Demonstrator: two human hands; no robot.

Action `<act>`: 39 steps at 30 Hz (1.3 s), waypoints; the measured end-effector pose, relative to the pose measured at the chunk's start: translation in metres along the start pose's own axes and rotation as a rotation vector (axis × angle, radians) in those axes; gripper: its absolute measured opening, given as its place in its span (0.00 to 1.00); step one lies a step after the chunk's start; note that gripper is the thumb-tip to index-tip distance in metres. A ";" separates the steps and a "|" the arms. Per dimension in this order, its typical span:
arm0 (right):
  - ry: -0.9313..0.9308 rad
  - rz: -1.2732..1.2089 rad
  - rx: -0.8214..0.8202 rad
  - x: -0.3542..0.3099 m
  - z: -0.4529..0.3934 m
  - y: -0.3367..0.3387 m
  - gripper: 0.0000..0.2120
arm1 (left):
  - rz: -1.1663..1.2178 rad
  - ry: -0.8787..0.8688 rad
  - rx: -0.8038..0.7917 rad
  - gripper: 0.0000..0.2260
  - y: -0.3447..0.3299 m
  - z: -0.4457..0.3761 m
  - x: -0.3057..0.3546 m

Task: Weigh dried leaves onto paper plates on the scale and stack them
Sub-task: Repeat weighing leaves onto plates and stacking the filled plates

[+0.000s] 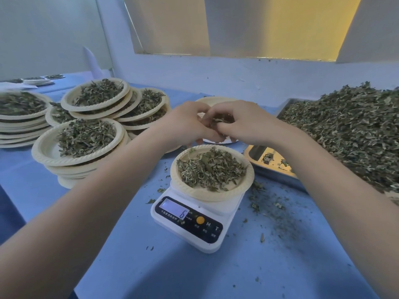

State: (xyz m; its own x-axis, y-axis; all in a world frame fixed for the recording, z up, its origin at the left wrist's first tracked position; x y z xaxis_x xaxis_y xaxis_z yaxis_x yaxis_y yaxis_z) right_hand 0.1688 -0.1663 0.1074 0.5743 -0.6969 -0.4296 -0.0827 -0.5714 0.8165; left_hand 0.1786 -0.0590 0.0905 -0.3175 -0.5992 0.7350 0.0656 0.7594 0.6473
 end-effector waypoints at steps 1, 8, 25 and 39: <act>-0.007 -0.031 0.008 0.000 0.001 0.001 0.15 | 0.001 -0.001 0.011 0.11 0.001 0.000 -0.001; -0.035 -0.095 0.036 0.007 -0.002 0.003 0.04 | 0.005 -0.005 0.022 0.08 0.004 -0.003 -0.007; 0.029 -0.041 -0.013 -0.001 -0.007 -0.009 0.05 | -0.039 0.012 0.023 0.07 0.008 0.001 -0.014; 0.047 -0.091 0.022 -0.001 -0.005 -0.007 0.04 | -0.087 0.038 0.042 0.08 0.010 0.003 -0.020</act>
State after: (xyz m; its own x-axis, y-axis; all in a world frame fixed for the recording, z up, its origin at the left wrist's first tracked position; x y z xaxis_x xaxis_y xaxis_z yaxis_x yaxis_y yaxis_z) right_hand 0.1726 -0.1593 0.1040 0.6180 -0.6205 -0.4828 -0.0457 -0.6414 0.7659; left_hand 0.1831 -0.0384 0.0817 -0.2845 -0.6718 0.6839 -0.0009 0.7136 0.7006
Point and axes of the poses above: each hand's wrist, its own z-axis away from the middle knuckle, its own y-axis out of the back of the hand, x = y × z, the point moved 6 cm from there along -z, towards the middle knuckle, and after that the axes turned 4 degrees about x, right-handed, at the moved point
